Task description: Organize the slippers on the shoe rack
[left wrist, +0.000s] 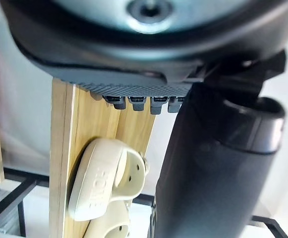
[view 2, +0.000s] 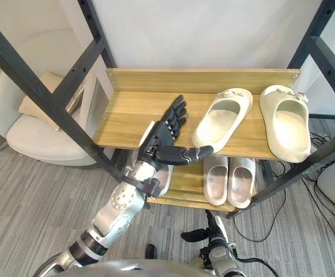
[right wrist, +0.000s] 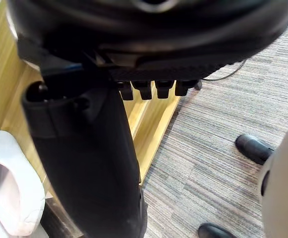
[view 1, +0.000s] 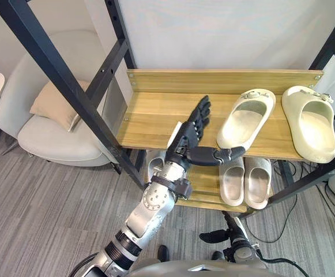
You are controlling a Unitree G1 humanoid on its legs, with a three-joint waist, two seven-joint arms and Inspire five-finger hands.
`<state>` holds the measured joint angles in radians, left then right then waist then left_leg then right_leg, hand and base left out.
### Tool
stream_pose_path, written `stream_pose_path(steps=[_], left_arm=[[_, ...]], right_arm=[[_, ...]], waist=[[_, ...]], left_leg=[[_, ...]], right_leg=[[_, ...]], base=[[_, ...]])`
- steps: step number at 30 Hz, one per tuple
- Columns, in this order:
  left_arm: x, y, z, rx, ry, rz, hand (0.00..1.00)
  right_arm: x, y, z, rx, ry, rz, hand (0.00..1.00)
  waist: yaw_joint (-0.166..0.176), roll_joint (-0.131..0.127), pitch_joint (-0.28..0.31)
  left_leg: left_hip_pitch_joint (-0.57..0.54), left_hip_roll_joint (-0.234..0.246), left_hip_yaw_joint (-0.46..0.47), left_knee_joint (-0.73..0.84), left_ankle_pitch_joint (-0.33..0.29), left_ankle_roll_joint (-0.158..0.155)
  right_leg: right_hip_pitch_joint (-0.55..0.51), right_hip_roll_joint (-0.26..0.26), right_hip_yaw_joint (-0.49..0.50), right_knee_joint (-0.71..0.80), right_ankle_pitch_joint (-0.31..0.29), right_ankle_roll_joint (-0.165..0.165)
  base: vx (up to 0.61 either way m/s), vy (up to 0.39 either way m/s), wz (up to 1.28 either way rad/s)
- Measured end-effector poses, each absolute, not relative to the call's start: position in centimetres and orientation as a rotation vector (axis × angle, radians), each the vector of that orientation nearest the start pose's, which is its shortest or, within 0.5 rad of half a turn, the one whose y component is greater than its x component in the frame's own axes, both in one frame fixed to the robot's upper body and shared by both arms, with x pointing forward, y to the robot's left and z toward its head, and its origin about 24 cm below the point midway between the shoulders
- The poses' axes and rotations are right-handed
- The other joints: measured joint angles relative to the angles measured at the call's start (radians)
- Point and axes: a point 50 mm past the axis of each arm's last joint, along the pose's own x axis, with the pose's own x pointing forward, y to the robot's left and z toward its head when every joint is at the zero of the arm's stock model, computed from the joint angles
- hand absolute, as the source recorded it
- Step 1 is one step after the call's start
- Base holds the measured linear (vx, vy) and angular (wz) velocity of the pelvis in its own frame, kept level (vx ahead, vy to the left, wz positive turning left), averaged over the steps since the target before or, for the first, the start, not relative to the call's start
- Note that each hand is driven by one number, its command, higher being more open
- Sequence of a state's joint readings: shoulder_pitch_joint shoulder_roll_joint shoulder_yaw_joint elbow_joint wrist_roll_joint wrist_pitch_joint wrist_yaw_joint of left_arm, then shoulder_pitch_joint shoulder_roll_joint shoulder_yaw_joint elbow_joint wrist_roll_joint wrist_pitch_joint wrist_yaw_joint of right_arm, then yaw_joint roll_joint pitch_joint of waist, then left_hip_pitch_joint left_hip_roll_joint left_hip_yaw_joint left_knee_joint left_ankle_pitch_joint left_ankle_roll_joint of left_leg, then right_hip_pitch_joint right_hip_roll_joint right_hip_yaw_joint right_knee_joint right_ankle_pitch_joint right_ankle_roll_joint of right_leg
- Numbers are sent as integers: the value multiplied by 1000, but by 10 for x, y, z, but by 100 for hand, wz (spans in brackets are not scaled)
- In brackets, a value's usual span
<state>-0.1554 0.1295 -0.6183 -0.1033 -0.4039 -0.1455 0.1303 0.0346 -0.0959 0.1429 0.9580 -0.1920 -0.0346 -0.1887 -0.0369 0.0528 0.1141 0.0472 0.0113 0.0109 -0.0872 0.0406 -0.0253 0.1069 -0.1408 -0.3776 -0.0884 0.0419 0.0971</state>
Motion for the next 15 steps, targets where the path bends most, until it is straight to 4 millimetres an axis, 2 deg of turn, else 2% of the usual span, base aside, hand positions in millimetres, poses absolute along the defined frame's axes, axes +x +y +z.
stream_pose_path(steps=[8,12,15], left_arm=[[239,8,95,-287,-182,-620,100],[244,0,98,-258,-189,-646,100],[245,-5,99,-237,-193,-669,100]], right_arm=[[137,-173,-145,-413,915,1,100],[141,-171,-144,-393,910,-2,100],[142,-170,-144,-392,908,-5,100]], waist=[[-6,-10,7],[-27,-19,12],[-30,-25,16]], left_leg=[[0,0,0,0,3,0],[0,-1,4,0,3,0],[1,-1,7,0,3,0]], right_leg=[[-1,-2,0,0,4,4],[-1,-5,2,0,5,6],[-2,-6,4,-1,6,7]], base=[[-8,1,0],[0,1,-1],[0,0,0]])
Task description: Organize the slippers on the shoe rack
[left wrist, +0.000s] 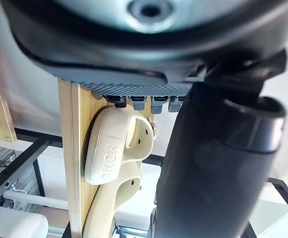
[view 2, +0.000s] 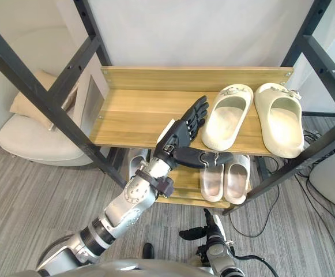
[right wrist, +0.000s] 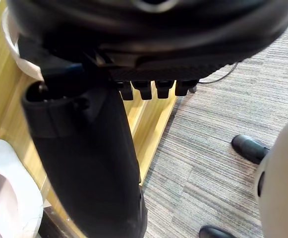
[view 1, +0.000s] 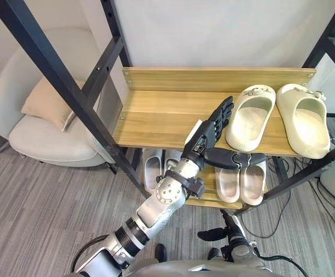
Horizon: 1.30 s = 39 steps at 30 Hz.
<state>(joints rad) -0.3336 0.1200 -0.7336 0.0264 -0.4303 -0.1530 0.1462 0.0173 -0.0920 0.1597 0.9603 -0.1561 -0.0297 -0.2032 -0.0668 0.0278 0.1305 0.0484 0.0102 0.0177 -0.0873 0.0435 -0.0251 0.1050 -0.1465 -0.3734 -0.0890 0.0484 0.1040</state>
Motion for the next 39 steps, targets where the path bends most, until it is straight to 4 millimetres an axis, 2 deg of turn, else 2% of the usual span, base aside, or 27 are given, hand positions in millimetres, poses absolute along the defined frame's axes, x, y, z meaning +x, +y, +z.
stream_pose_path(steps=[12,21,39], left_arm=[[251,-11,102,-267,-185,-661,100],[246,-23,106,-316,-171,-714,100],[245,-25,106,-335,-160,-717,100]], right_arm=[[144,-171,-144,-394,907,-11,100],[147,-169,-142,-396,897,-20,100],[158,-161,-139,-398,868,-5,100]], waist=[[-14,-7,9],[-23,-9,17],[-22,-14,25]], left_leg=[[4,-1,16,0,-1,1],[1,-1,25,0,-2,2],[6,-5,16,0,-2,2]], right_leg=[[-4,-3,16,0,5,3],[-14,-4,25,0,8,4],[-1,-6,14,0,9,6]], base=[[-2,1,-2],[-9,4,-3],[0,0,1]])
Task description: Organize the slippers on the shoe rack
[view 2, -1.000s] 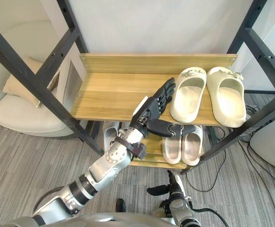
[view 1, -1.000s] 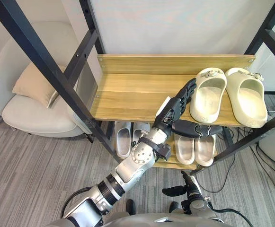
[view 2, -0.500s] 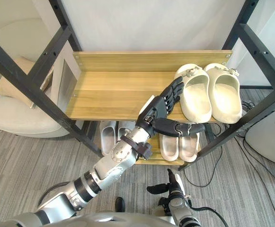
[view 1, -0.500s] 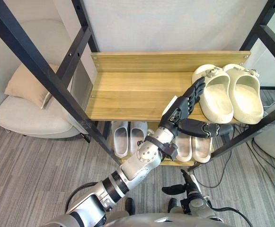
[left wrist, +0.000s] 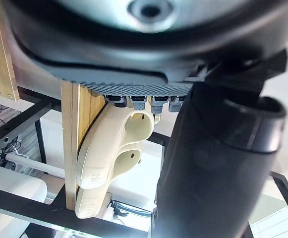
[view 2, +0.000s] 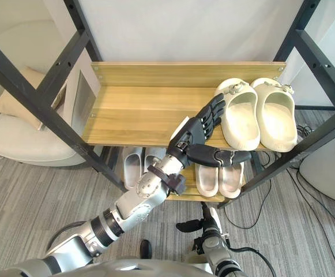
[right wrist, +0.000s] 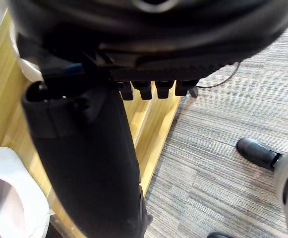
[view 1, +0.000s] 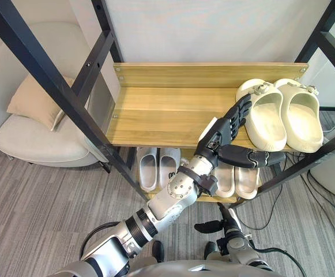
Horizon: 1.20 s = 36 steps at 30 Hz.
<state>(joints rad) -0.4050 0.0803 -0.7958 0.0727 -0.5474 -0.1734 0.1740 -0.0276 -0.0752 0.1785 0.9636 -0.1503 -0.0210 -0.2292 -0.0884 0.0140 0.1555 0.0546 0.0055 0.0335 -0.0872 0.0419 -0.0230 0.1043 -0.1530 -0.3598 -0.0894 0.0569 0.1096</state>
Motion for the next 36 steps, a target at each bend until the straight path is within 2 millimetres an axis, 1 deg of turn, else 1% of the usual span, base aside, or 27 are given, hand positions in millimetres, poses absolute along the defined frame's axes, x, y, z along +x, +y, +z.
stream_pose_path(steps=[4,6,8,10,12,14,17,20,22,24,27,28,29,31,34,35,36], left_arm=[[248,-19,107,-338,-166,-691,100],[248,-12,108,-363,-172,-660,100],[245,-9,109,-384,-173,-648,100],[238,-6,111,-407,-176,-653,100],[233,-5,113,-429,-182,-656,100],[227,-3,119,-461,-201,-662,100],[220,-2,134,-495,-260,-689,100],[211,0,150,-553,-321,-732,100],[204,1,153,-594,-329,-752,100],[200,0,150,-624,-306,-775,100],[188,-8,139,-694,-217,-844,100],[188,-8,139,-694,-215,-845,100],[180,-15,133,-696,-168,-901,100],[172,-21,126,-691,-128,-956,100],[170,-25,108,-650,-55,-997,100],[170,-26,99,-633,-19,-996,100],[170,-24,80,-604,60,-977,100]], right_arm=[[155,-162,-141,-400,883,-4,100],[154,-162,-141,-402,890,-5,100],[153,-163,-142,-405,895,-6,100],[150,-164,-144,-408,910,-4,100],[149,-164,-144,-407,917,-1,100],[149,-164,-144,-406,918,2,100],[150,-166,-144,-408,918,3,100],[148,-166,-145,-408,925,9,100],[148,-164,-145,-413,926,25,100],[145,-164,-147,-419,943,37,100],[139,-160,-151,-425,969,66,100],[139,-160,-151,-425,970,66,100],[138,-159,-151,-429,973,85,100],[136,-157,-152,-432,980,97,100],[133,-156,-154,-440,995,114,100],[133,-155,-155,-440,997,118,100],[132,-155,-155,-439,1000,120,100]], waist=[[0,1,1],[0,2,2],[7,3,2],[24,4,1],[29,4,0],[36,6,-1],[54,13,-5],[66,22,-16],[82,29,-27],[86,35,-38],[92,43,-59],[92,43,-59],[97,44,-67],[99,43,-79],[109,40,-96],[111,39,-96],[110,38,-96]], left_leg=[[0,0,-2,0,0,0],[-1,0,-8,0,0,0],[-8,1,-12,0,1,1],[-20,1,-15,1,2,2],[-26,-1,-20,1,4,3],[-26,-3,-23,1,5,3],[-29,-8,-29,8,5,4],[-30,-12,-51,16,5,4],[-31,-12,-54,16,5,5],[-30,-14,-71,15,10,8],[-26,-13,-83,3,22,8],[-26,-13,-83,3,22,8],[-25,-13,-85,2,24,7],[-23,-12,-85,2,25,7],[-21,-10,-85,2,26,6],[-13,-10,-86,2,26,6],[5,-10,-90,2,26,6]], right_leg=[[0,0,-1,0,0,0],[1,0,-5,0,0,0],[-3,0,-6,2,0,0],[-13,-1,-8,4,0,0],[-16,-2,-12,5,0,0],[-14,-5,-15,5,0,0],[-10,-10,-21,5,0,0],[6,-12,-43,5,-1,0],[7,-12,-44,5,-3,-2],[15,-11,-57,5,-6,-1],[20,-10,-70,5,-8,-2],[20,-10,-70,5,-8,-2],[20,-9,-71,5,-8,-2],[23,-8,-71,5,-8,-2],[26,-6,-71,5,-8,-2],[34,-5,-73,5,-8,-2],[51,-4,-79,5,-9,-4]], base=[[0,0,0],[0,0,3],[-2,3,6],[-3,5,4],[3,8,7],[6,13,9],[-15,18,8],[-32,10,21],[-40,7,7],[-49,2,20],[-33,1,12],[-32,5,6],[0,0,0],[0,0,0],[0,0,0],[0,0,0],[-22,-8,4]])
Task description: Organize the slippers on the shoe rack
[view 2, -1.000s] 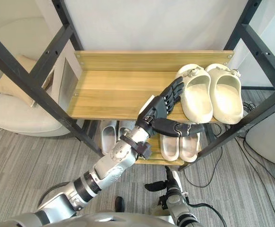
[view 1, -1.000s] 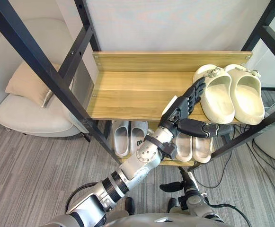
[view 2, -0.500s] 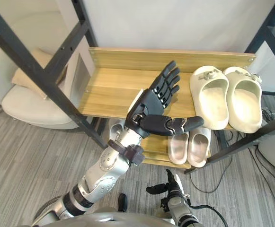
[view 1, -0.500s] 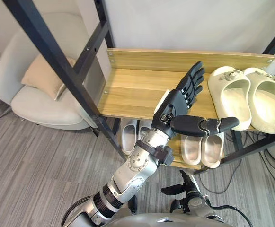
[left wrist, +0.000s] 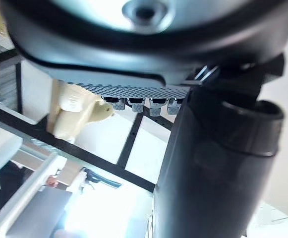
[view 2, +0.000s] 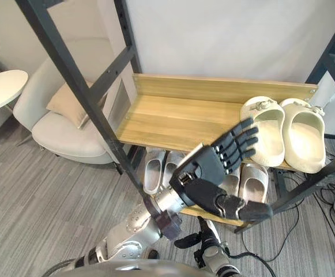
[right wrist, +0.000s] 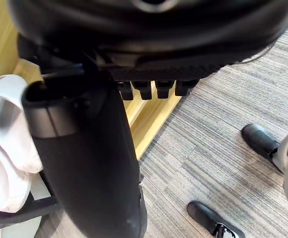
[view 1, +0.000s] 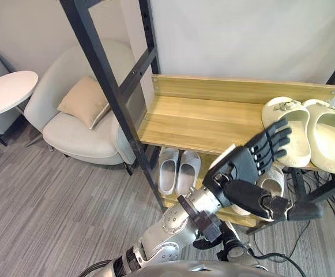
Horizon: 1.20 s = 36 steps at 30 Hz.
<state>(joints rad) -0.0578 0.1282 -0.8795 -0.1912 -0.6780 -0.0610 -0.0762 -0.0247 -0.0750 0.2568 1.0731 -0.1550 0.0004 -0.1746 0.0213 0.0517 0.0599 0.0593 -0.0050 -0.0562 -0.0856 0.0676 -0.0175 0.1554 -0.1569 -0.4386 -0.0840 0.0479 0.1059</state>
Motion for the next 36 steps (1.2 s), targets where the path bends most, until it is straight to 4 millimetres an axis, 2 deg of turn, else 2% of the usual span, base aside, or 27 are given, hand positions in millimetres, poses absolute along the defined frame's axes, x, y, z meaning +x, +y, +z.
stream_pose_path(steps=[1,2,3,4,7,8,10,12,16,19,22,25,30,36], left_arm=[[168,-21,59,-578,143,-950,100],[167,-20,55,-573,161,-943,100],[164,-15,34,-538,250,-916,100],[158,-7,12,-495,338,-874,100],[142,16,-31,-411,508,-757,100],[142,17,-32,-408,511,-754,100],[136,39,-51,-358,574,-655,100],[139,62,-63,-309,595,-551,100],[141,91,-81,-189,640,-435,100],[137,122,-102,-112,724,-303,100],[131,145,-114,-59,781,-196,100],[123,171,-125,6,834,-74,100],[111,191,-141,77,926,83,100],[107,197,-148,74,976,204,100]], right_arm=[[132,-155,-155,-438,1001,120,100],[132,-155,-155,-438,999,120,100],[133,-155,-154,-439,996,120,100],[133,-155,-154,-438,997,120,100],[129,-155,-156,-437,1007,120,100],[129,-155,-156,-436,1007,120,100],[122,-159,-156,-403,1014,89,100],[120,-164,-155,-363,997,52,100],[119,-169,-154,-343,1001,15,100],[121,-169,-153,-303,990,24,100],[121,-171,-151,-205,967,-3,100],[117,-174,-151,-252,967,-23,100],[118,-175,-150,-267,964,-39,100],[121,-164,-150,-249,953,-17,100]], waist=[[-1,-4,-3],[-1,-4,-4],[0,-3,-4],[0,-4,-4],[0,-8,0],[0,-9,0],[0,-17,5],[0,-31,14],[0,-48,25],[0,-61,35],[2,-65,38],[1,-65,38],[-1,-73,43],[2,-79,48]], left_leg=[[4,0,-2,0,0,0],[4,1,-2,0,0,0],[3,1,-5,0,2,-2],[3,3,-6,0,4,-3],[2,7,-9,-1,6,-6],[2,7,-9,-1,6,-6],[-1,10,-7,-1,6,-7],[-1,11,-7,-1,6,-9],[-2,14,-6,-1,4,-11],[-2,15,-2,-1,0,-14],[-3,17,11,0,-6,-15],[2,17,29,0,-15,-16],[10,19,50,0,-22,-15],[27,32,109,-1,-32,-17]], right_leg=[[4,1,-2,0,-1,-1],[4,1,-2,0,-1,-2],[3,2,-4,0,-1,-2],[3,5,-5,0,-2,-2],[2,9,-8,-1,-3,-4],[2,9,-8,-1,-3,-4],[-2,12,-6,-1,-5,-7],[-2,13,-6,-1,-5,-7],[-4,16,-4,-1,-7,-6],[-5,17,-1,-1,-10,-5],[-12,19,12,-1,-11,-6],[-18,19,32,-1,-12,-6],[-20,21,52,-1,-12,-6],[-35,26,115,-1,-3,-9]], base=[[-30,-8,4],[-51,-5,4],[-58,-5,4],[-59,-6,4],[-44,-9,2],[0,0,0],[0,0,0],[0,0,0],[3,-1,-1],[0,0,0],[22,7,-12],[19,11,-20],[-5,9,-11],[-28,19,-33]])
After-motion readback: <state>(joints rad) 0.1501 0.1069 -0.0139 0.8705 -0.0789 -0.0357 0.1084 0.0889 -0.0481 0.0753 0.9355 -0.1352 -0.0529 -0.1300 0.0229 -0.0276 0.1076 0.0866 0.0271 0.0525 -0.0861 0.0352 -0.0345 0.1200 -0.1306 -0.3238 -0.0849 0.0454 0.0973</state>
